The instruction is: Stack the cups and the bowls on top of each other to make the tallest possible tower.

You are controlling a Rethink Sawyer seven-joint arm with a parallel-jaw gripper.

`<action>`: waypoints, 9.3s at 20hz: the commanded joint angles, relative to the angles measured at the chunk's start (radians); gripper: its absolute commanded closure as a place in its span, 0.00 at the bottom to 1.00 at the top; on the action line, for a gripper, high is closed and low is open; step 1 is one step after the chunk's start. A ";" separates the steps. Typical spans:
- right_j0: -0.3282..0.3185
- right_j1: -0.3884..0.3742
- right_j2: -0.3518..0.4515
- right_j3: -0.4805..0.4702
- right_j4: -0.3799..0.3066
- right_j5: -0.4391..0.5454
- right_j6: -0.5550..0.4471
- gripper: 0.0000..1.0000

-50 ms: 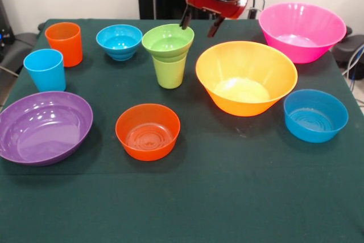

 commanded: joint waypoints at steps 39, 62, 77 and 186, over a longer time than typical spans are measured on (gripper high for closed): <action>-0.283 -0.139 0.227 -0.034 -0.092 -0.120 -0.200 0.00; -0.385 -0.178 0.389 -0.091 -0.132 -0.079 -0.184 0.00; -0.401 -0.167 0.425 -0.093 -0.199 -0.152 -0.128 0.00; -0.526 -0.084 0.600 -0.001 -0.312 -0.335 -0.078 0.00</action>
